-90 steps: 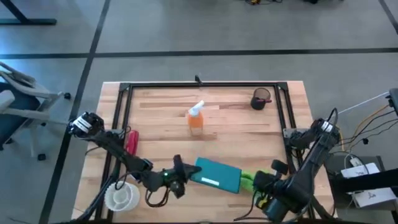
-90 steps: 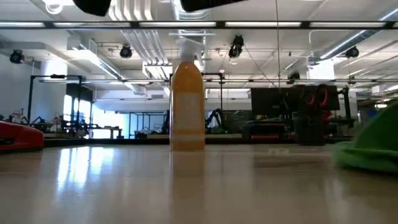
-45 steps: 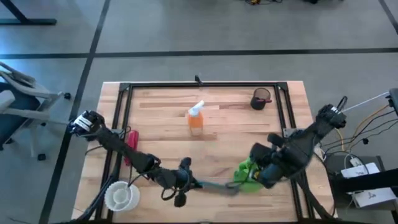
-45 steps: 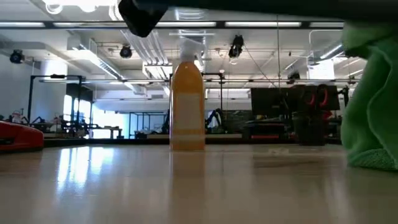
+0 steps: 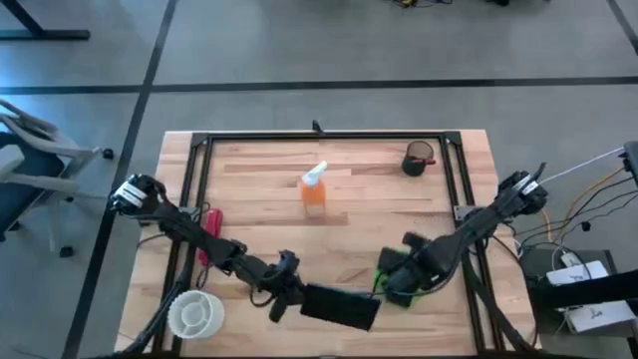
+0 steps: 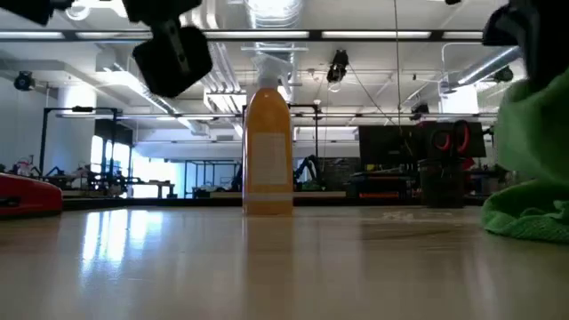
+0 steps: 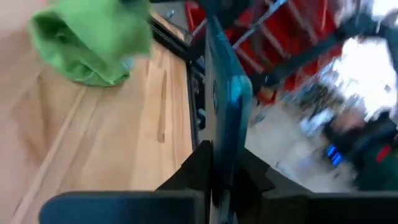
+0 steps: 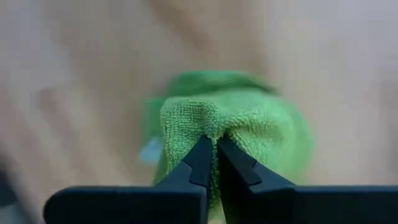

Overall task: Apply microfiber cloth
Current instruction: Wipe the front and back of the blue cellphone with the green microfiber cloth

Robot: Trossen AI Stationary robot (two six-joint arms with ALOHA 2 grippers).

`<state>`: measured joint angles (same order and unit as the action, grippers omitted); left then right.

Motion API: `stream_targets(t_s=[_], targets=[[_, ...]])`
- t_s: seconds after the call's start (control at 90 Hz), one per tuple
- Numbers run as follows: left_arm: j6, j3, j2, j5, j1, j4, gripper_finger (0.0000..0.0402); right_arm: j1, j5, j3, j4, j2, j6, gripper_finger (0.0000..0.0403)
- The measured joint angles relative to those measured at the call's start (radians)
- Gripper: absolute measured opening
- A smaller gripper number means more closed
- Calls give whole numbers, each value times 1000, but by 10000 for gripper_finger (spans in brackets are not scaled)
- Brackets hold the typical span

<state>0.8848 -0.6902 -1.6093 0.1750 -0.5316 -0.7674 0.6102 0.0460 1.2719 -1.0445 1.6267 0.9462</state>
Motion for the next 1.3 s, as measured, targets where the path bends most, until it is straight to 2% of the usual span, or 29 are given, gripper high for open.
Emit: stream_targets(t_s=[0.133,0.3,0.367,0.578,0.833,1.033,1.156,1.3], targets=[[78,110,0,96,0,-103,20,42,-193,-34,-27,32,93,0],[101,186,2,167,0,-174,20,120,-575,-60,-185,37,279,0],[96,197,2,174,0,-195,20,152,-666,-57,-223,26,329,0],[100,203,3,181,3,-192,20,200,-671,-57,-173,8,427,0],[215,198,-39,228,25,-138,20,231,-685,-131,-71,51,435,0],[288,199,-80,240,76,-139,20,214,-639,-157,-30,84,415,2],[319,199,-102,237,91,-127,20,203,-638,-159,-16,86,416,26],[376,199,-112,254,90,-94,20,194,-638,-138,-25,86,443,84]])
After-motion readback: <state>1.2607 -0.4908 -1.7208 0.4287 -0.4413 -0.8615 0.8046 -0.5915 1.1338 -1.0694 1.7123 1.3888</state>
